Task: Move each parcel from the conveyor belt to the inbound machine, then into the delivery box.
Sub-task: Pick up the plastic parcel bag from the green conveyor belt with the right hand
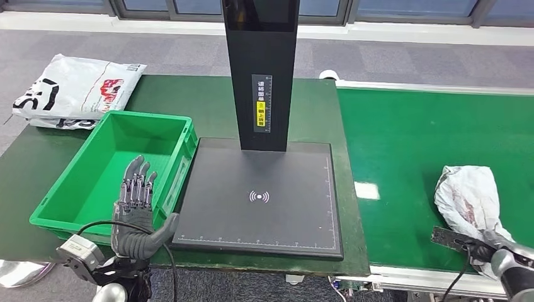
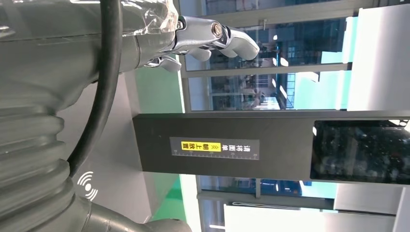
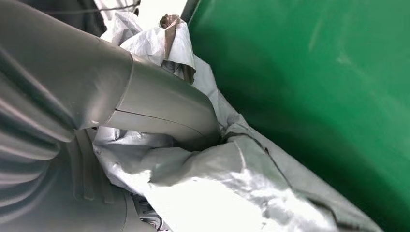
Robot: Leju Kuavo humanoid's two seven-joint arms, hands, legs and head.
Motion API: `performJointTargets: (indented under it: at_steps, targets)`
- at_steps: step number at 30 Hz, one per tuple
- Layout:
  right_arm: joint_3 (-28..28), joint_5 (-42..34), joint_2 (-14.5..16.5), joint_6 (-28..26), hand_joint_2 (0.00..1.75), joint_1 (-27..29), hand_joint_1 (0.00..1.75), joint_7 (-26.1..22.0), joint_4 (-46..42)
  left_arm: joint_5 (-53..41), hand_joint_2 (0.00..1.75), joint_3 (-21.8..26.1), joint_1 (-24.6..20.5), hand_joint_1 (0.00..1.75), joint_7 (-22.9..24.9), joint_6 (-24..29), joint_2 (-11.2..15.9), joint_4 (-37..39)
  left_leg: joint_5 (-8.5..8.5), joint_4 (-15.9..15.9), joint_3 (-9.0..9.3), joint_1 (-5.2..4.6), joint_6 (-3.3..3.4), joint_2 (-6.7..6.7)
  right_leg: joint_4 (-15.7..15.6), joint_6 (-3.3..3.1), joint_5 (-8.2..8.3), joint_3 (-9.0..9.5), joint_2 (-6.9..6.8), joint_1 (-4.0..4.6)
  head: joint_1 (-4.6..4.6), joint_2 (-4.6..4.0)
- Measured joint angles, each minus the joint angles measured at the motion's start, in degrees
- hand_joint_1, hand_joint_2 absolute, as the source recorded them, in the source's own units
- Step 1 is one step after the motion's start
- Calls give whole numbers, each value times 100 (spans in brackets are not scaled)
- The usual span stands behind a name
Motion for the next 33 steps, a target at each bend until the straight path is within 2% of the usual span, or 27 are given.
performJointTargets:
  at_steps: [5,7,10,12,15,18,20,27,33]
  targets:
    - [-142,-104,51,-8,175,-6,175,-68,0,1,175,25,45,0,0,0,-1,-84,-10,1,20,0,-3,24,0,-2,-1,9,27,5,-1,0]
    - [-251,-442,75,32,175,-14,175,-273,0,6,175,36,55,0,-2,24,-1,-97,-13,0,22,1,-4,28,0,-3,-2,12,32,6,1,0]
    - [-724,-1800,206,187,175,-20,175,-969,-42,57,175,107,102,0,-4,135,-3,-160,-18,0,21,0,-11,51,1,-8,2,6,55,8,3,0]
    - [-1172,-2923,436,169,175,18,175,-1230,-186,88,175,161,142,0,-4,214,-19,-240,-11,-1,17,-2,-10,60,5,-12,7,-9,61,1,2,0]
    - [-1650,-4448,809,75,175,113,175,-1178,-677,57,175,201,174,0,-4,332,-83,-336,33,-1,5,-9,1,3,17,-10,13,-48,3,-14,-1,0]
    - [-1766,-5715,1104,-117,175,214,175,-1055,-1516,-22,175,206,186,0,-13,474,-141,-374,66,-2,-36,-11,-8,-73,24,-9,17,-86,-64,-16,-1,0]
    - [-1762,-6295,1322,-362,175,335,175,-937,-2189,-63,175,208,187,0,-21,544,-172,-375,67,-5,-49,-11,-10,-81,25,-11,16,-96,-71,-16,-1,0]
    - [-1246,-6991,1922,-956,175,734,175,-850,-4059,-132,175,206,133,0,-23,602,-258,-373,66,-10,-68,-11,-11,-75,27,-13,14,-122,-66,-17,-1,0]
    - [-488,-6769,2318,-1261,175,931,175,-799,-4741,-144,175,168,114,0,-14,604,-267,-363,68,-12,-72,-11,-13,-72,27,-13,14,-126,-63,-16,-1,0]
